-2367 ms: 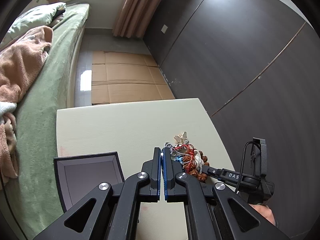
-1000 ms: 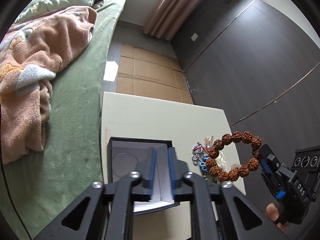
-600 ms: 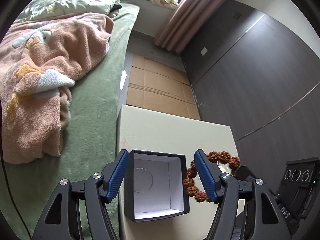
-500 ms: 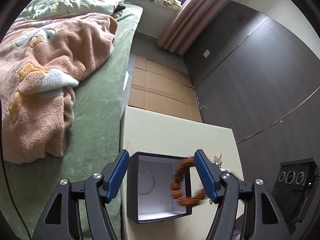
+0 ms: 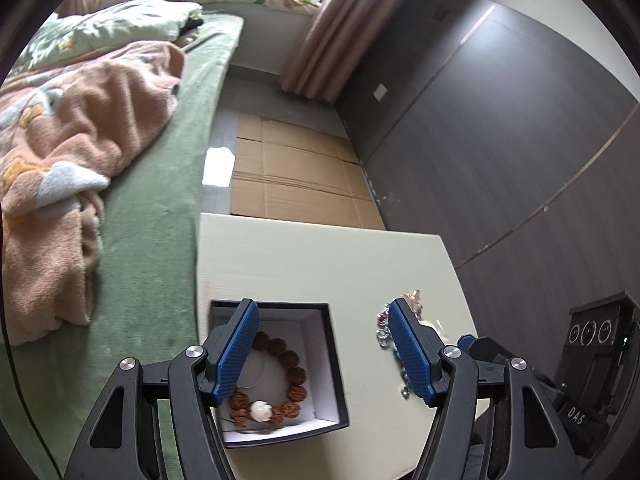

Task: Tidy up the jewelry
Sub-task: 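Move both grippers back to the jewelry pile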

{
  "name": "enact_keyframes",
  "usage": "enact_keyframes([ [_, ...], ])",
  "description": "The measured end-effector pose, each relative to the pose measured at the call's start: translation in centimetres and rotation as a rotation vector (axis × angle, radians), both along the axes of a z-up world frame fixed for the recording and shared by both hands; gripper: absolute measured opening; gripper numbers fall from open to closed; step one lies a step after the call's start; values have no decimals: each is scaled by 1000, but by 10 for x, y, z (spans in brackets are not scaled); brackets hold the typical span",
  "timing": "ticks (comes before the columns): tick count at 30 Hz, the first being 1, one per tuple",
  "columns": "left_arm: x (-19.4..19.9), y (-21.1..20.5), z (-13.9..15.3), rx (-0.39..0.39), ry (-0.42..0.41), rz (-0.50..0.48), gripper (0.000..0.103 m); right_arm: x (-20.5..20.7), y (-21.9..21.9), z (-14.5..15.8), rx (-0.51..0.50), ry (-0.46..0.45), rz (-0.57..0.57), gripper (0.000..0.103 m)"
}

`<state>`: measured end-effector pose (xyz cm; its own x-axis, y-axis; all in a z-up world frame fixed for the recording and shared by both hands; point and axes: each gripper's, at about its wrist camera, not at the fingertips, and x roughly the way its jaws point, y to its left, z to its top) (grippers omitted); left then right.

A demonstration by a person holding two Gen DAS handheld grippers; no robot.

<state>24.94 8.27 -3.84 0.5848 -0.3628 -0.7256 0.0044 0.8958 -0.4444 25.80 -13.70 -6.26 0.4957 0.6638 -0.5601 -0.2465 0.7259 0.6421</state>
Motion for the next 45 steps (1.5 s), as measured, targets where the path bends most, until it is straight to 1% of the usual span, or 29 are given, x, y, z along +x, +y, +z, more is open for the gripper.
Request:
enact_keyframes([
  [2, 1, -11, -1, 3, 0, -26, 68, -2, -13, 2, -25, -1, -32, 65],
  [4, 3, -23, -2, 4, -2, -52, 68, -3, -28, 4, -46, 8, -62, 69],
  [6, 5, -35, -2, 2, -6, -80, 68, -2, -43, 2, -45, 30, -89, 87],
  [8, 7, -45, -1, 13, -10, -91, 68, -2, -60, -1, -37, 50, -115, 93],
  [11, 13, -62, -4, 29, -4, -108, 68, -1, -80, -6, -37, 81, -151, 93],
  [15, 20, -80, -13, 24, 18, -121, 68, -3, -100, -10, -63, 105, -190, 93],
  [19, 25, -102, -18, 35, 25, -141, 68, -2, -120, -19, -38, 146, -218, 93],
  [23, 31, -121, -27, 45, 38, -163, 68, -4, -139, -26, -39, 171, -272, 93],
  [25, 35, -130, -33, 54, 52, -171, 60, -3, -147, -31, -26, 184, -280, 93],
  [26, 38, -134, -36, 58, 62, -175, 58, -3, -150, -34, -22, 189, -281, 93],
  [28, 41, -140, -44, 62, 83, -181, 49, 0, -154, -41, -16, 201, -282, 93],
  [31, 46, -149, -55, 76, 112, -186, 41, 5, -159, -52, -21, 223, -286, 90],
  [32, 48, -152, -59, 81, 120, -186, 41, 7, -160, -55, -22, 234, -289, 87],
  [36, 54, -162, -71, 88, 143, -190, 40, 13, -165, -69, -12, 271, -289, 87],
  [38, 58, -165, -78, 96, 155, -185, 36, 16, -165, -73, -18, 289, -292, 87],
  [39, 60, -166, -81, 93, 164, -185, 32, 18, -164, -76, -13, 299, -290, 87],
  [41, 63, -167, -88, 86, 181, -184, 31, 20, -162, -77, -1, 307, -280, 87],
  [44, 66, -170, -96, 105, 192, -180, 30, 21, -158, -77, -7, 303, -273, 87],
  [45, 66, -170, -98, 96, 195, -180, 18, 21, -156, -77, -9, 304, -272, 87],
])
